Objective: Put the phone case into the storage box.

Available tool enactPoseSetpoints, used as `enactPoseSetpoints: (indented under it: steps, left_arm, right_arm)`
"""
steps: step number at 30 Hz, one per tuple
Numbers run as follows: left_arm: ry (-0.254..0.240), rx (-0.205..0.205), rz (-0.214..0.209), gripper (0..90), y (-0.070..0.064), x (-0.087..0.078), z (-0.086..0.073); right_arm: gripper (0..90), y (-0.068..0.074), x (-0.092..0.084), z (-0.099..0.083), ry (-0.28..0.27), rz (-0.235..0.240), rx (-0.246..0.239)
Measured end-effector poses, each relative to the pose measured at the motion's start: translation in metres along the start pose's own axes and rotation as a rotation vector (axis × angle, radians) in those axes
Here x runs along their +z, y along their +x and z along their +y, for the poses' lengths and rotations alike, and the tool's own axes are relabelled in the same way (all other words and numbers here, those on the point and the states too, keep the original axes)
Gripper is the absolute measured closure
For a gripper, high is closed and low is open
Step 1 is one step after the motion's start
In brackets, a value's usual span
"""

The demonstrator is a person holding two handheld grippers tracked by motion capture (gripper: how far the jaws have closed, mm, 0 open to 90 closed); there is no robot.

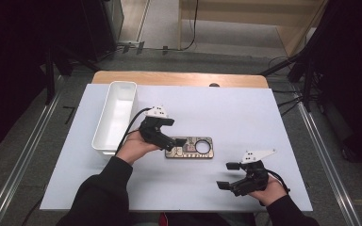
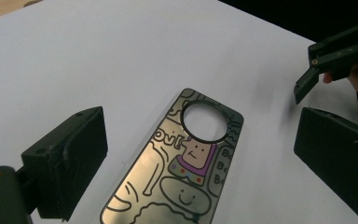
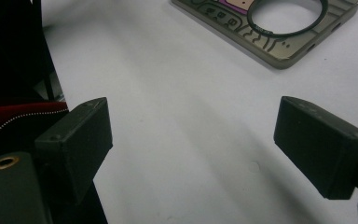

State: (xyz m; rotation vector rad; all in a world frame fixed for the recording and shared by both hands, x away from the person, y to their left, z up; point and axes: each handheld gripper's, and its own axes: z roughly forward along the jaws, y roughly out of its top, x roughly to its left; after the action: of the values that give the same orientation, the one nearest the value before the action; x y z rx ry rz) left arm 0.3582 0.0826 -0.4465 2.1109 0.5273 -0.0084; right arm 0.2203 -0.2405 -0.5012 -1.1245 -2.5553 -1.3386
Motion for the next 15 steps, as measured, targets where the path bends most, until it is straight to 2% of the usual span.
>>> enactPoseSetpoints:
  steps: [2, 4, 6, 11, 15]
  left_arm:
    - [0.004, 0.002, -0.012, 2.5, 0.001, 0.002, 0.002]
    - [0.004, 0.018, -0.006, 2.5, 0.001, 0.005, 0.003]
    - [0.006, 0.033, 0.011, 6.3, 0.001, 0.007, 0.005]
    - [-0.004, 0.025, -0.037, 6.4, 0.004, 0.012, 0.008]
    - [-0.001, 0.052, -0.059, 6.4, 0.006, 0.016, 0.010]
  right_arm:
    - [10.3, 0.000, -0.001, -0.001, -0.004, -0.001, 0.002]
    - [10.4, 0.000, -0.002, -0.002, -0.004, -0.006, 0.007]
    - [10.3, -0.001, -0.002, -0.003, -0.005, -0.007, 0.012]
    - [10.3, -0.001, -0.004, -0.004, -0.006, -0.011, 0.016]
    - [10.3, -0.001, -0.005, -0.006, -0.007, -0.016, 0.023]
